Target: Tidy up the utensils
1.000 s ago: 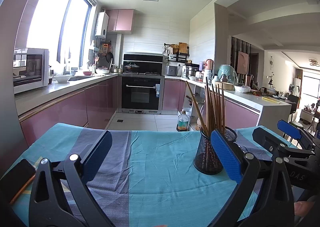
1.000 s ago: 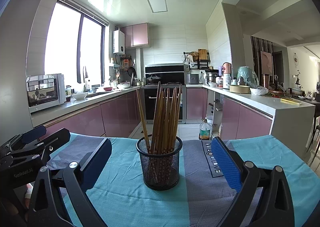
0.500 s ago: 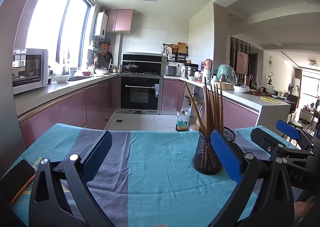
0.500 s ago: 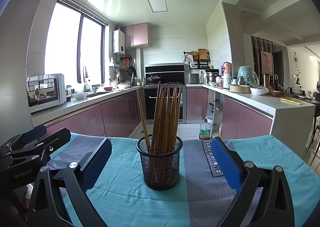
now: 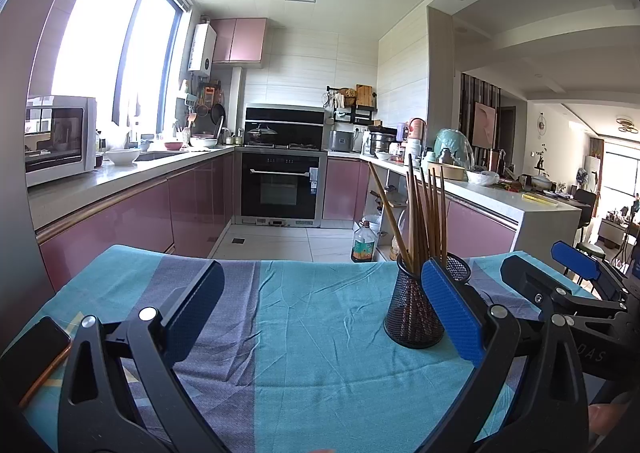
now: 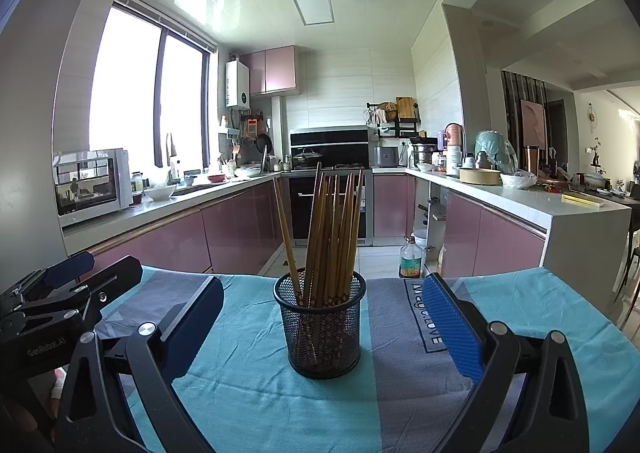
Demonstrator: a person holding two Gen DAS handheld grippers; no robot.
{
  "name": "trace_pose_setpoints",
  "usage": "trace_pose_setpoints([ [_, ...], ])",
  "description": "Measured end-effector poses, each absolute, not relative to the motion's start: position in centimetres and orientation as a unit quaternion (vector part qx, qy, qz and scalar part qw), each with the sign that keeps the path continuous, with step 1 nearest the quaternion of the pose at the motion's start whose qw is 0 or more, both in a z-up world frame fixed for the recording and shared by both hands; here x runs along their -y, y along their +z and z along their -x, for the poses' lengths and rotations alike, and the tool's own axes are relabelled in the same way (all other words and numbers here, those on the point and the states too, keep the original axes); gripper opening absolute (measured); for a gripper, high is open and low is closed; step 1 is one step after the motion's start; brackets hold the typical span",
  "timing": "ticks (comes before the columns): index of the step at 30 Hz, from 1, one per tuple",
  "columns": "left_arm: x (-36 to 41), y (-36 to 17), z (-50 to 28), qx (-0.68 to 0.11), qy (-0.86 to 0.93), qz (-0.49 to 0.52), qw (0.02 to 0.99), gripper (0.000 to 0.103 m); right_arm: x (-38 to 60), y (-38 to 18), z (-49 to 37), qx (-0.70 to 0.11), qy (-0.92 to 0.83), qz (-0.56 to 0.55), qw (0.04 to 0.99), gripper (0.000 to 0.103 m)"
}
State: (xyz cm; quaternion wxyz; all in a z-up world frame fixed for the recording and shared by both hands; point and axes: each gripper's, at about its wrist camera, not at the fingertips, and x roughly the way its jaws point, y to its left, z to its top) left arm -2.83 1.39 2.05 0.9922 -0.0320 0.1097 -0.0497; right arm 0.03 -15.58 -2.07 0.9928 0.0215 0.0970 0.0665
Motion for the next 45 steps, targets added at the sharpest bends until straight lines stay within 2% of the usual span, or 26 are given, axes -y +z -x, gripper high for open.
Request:
trace_pose_setpoints([
  [45, -1.37, 2.16, 2.87, -0.111, -0.050, 0.032, 0.992, 0.097, 15.44, -2.32, 0.16, -0.095, 0.063, -0.024, 0.993, 0.096],
])
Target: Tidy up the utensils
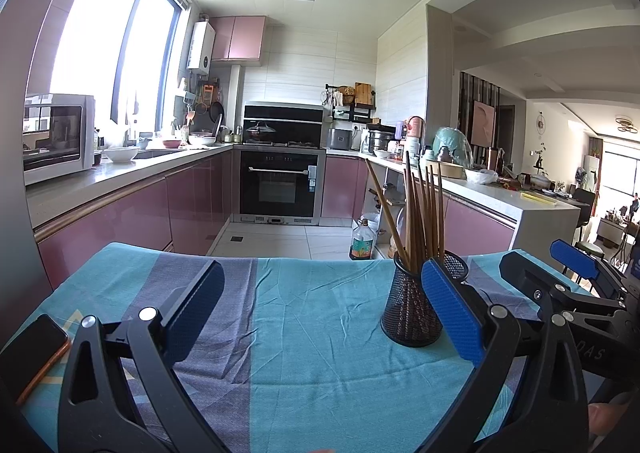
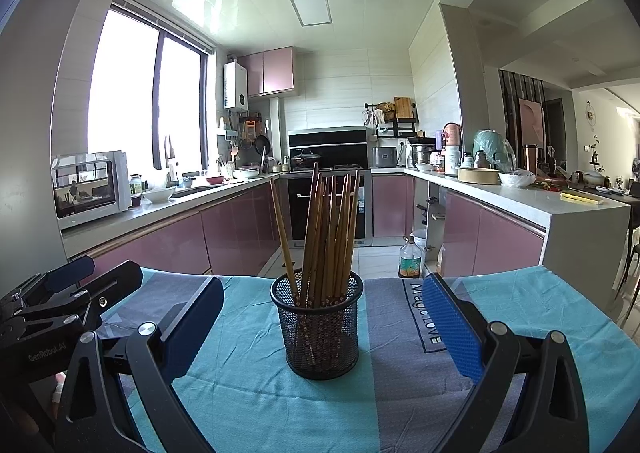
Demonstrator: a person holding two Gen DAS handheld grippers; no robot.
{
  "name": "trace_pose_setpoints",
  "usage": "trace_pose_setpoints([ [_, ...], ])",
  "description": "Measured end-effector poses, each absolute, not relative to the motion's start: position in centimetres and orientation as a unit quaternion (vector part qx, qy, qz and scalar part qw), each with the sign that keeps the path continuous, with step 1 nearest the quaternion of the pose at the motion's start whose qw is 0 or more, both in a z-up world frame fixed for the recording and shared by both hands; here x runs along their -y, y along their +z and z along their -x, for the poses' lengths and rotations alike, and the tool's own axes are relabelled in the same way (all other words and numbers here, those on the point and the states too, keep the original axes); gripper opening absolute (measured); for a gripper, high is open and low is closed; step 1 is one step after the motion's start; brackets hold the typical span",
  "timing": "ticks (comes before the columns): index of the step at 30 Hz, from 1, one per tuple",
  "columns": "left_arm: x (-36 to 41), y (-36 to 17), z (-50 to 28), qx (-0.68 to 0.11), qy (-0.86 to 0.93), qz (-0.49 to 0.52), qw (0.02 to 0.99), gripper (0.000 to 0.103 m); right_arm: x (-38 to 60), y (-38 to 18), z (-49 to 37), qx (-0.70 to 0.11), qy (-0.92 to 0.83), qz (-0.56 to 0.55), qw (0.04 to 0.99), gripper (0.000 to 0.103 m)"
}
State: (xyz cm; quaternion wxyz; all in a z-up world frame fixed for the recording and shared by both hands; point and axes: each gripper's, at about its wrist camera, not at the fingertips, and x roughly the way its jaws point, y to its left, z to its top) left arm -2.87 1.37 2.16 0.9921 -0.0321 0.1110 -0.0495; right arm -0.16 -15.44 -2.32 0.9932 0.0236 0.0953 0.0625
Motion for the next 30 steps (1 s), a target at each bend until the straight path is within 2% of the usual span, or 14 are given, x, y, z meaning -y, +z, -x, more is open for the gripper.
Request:
trace_pose_setpoints([
  [30, -1.28, 2.17, 2.89, -0.111, -0.051, 0.032, 0.992, 0.097, 15.65, -2.11, 0.39, -0.094, 0.063, -0.026, 0.993, 0.096],
])
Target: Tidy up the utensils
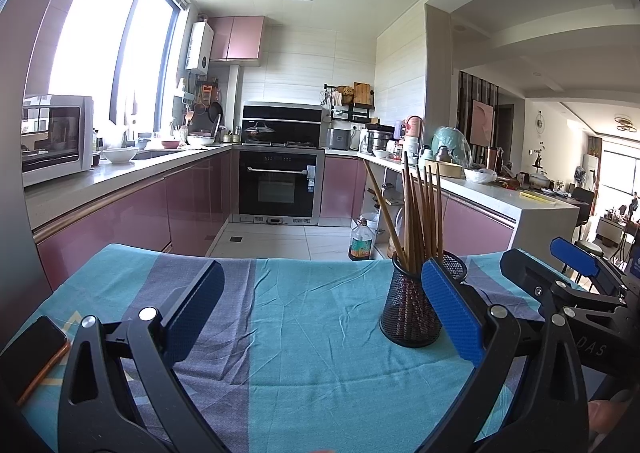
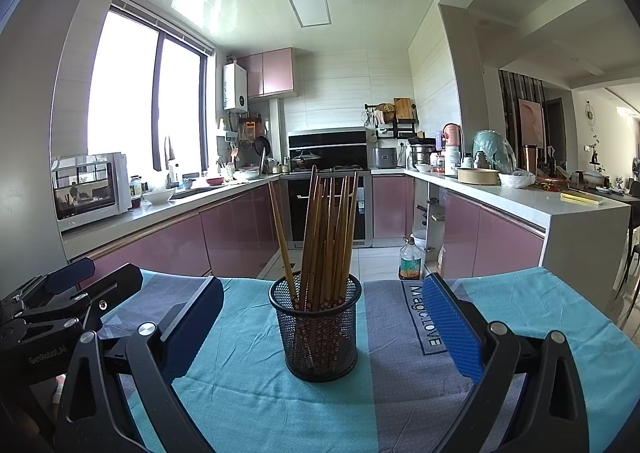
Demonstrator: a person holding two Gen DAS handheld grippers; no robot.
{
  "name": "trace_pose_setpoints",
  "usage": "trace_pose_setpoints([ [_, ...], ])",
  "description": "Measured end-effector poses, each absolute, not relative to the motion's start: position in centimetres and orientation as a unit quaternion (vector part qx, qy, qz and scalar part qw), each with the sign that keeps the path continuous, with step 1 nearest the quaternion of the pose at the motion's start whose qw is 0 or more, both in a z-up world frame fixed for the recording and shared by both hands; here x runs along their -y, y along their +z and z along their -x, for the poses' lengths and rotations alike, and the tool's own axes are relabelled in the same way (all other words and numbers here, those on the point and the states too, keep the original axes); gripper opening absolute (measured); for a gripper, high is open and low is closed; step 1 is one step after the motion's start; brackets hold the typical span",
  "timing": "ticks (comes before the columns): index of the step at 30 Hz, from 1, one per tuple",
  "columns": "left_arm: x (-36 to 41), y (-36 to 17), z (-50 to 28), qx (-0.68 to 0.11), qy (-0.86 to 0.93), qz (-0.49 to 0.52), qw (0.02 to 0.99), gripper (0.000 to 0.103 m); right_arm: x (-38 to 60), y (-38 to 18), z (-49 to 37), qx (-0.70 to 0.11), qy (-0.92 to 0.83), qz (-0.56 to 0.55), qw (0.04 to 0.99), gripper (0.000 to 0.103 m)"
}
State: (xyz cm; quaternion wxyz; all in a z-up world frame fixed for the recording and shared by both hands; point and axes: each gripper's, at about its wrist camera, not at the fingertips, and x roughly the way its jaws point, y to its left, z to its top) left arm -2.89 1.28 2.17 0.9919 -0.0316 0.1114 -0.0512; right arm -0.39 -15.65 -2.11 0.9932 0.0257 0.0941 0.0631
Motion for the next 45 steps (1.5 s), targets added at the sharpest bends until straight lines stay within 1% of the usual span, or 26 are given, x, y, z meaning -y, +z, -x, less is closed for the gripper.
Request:
trace_pose_setpoints([
  [45, -1.05, 2.05, 2.91, -0.112, -0.052, 0.030, 0.992, 0.097, 15.63, -1.99, 0.15, -0.094, 0.060, -0.029, 0.993, 0.096],
])
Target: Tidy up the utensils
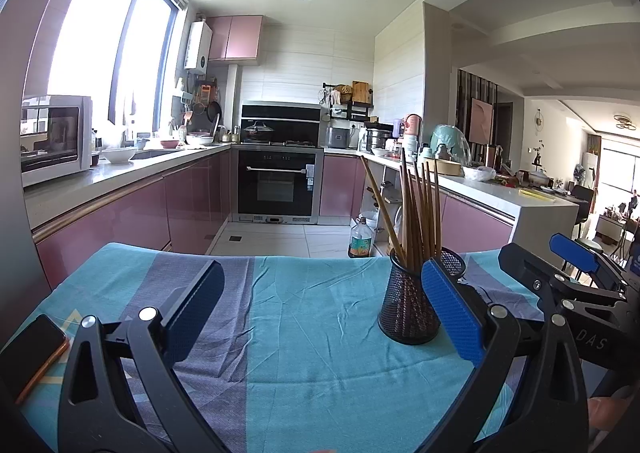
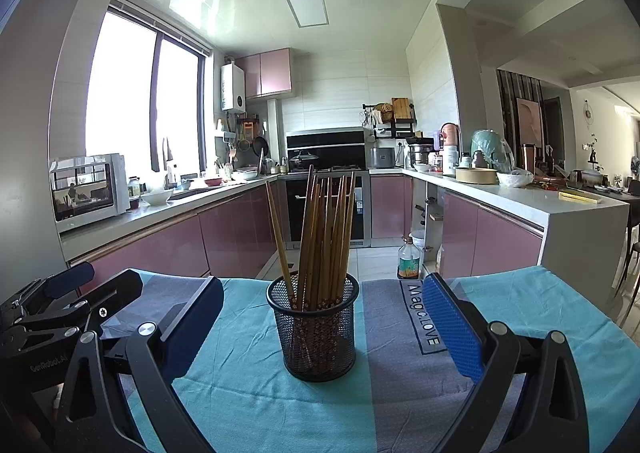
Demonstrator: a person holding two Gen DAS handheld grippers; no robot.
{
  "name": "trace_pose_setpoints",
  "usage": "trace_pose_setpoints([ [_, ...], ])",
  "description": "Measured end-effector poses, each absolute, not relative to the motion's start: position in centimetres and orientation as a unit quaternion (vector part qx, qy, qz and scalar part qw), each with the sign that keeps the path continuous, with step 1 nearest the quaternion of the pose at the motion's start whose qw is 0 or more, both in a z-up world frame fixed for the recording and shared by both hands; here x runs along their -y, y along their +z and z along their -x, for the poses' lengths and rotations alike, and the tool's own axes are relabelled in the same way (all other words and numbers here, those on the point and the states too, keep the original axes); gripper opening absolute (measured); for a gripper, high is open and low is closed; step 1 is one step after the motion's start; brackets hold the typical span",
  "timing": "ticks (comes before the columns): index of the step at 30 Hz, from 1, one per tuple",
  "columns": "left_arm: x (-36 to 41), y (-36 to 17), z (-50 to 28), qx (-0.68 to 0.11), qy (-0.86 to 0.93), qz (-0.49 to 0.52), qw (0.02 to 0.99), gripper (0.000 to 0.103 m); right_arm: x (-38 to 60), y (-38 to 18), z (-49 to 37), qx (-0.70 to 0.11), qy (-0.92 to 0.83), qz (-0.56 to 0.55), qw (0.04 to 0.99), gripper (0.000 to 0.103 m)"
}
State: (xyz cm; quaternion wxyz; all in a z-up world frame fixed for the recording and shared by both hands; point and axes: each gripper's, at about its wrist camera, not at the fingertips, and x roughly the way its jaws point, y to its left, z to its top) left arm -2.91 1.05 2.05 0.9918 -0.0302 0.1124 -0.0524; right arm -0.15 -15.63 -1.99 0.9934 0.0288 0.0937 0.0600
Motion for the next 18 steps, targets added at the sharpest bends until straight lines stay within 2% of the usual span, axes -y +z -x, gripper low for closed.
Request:
trace_pose_setpoints([
  [18, -0.51, 1.27, 3.41, -0.115, -0.051, 0.022, 0.992, 0.097, 15.82, -2.04, 0.09, -0.096, 0.060, -0.029, 0.993, 0.096],
])
